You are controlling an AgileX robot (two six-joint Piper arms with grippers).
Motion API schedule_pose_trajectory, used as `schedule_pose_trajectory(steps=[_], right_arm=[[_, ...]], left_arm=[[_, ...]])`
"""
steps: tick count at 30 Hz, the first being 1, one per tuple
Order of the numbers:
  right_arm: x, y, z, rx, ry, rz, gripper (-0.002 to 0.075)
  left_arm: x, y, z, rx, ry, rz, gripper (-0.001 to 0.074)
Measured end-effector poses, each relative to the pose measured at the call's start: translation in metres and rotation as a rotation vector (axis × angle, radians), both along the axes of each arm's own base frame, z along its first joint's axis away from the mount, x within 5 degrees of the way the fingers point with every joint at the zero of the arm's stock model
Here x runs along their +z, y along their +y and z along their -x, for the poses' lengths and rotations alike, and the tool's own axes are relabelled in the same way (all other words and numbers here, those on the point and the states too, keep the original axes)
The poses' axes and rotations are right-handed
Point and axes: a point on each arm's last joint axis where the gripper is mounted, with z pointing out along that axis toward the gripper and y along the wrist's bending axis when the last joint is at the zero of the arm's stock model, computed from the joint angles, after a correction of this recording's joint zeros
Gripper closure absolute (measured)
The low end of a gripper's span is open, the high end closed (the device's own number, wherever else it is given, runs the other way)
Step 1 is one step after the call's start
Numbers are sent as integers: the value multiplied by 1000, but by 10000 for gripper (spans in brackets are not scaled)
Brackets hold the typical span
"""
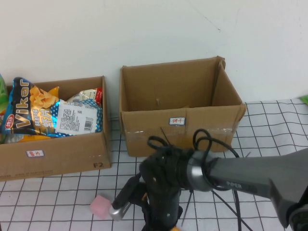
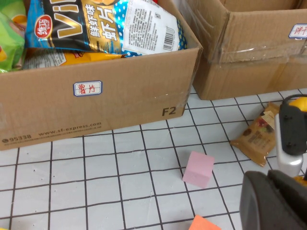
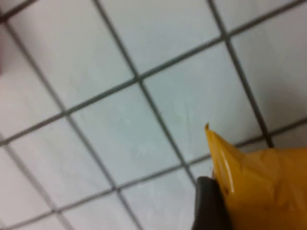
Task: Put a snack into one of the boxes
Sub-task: Pick up the biscuit, then place the biscuit in the biscuit box
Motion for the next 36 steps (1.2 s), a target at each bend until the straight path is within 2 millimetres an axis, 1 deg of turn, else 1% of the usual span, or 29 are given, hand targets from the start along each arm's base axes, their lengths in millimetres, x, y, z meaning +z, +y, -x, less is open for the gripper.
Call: schedule_pose_trajectory(steps=[2,4,6,9,10,13,16,18,21,24,27,29,32,34,36], right_arm=[[10,3,-2,3,10,7,323],[27,5,-4,6,2,-9,323],[54,9,-6,16,-35,-55,323],[104,11,-8,45,-123,-149,323],[121,10,-9,63,-161,-174,323],[162,6,-15,88,-273,-229,323],[188,-4,-35,43,-374,-266,323],[199,-12,-50,-11,-429,-304,323],[216,-31,-82,-138,-517,-400,323],[224,-55,-112,-266,-586,-506,323],[220,-74,-140,-384,-617,-594,323],[212,-85,-156,-452,-621,-633,316],[193,-101,-175,-530,-598,-635,246],[180,-109,-182,-556,-574,-614,202],[173,-113,-184,-555,-552,-589,186]], left_arm=[[0,0,0,0,0,0,736],[0,0,0,0,4,-1,736],[0,0,0,0,4,-1,736],[-1,0,0,-1,7,-4,736],[-1,0,0,-2,7,-5,736],[-1,0,0,-2,7,-5,736],[-1,0,0,-2,7,-5,736],[-1,0,0,-2,7,-5,736],[-1,0,0,-2,7,-5,736],[-1,0,0,-2,7,-5,736],[-1,0,0,-2,7,-5,736],[-1,0,0,-2,7,-5,736],[-1,0,0,-2,7,-6,736],[-1,0,0,-2,7,-6,736],[-1,0,0,-2,7,-6,736]])
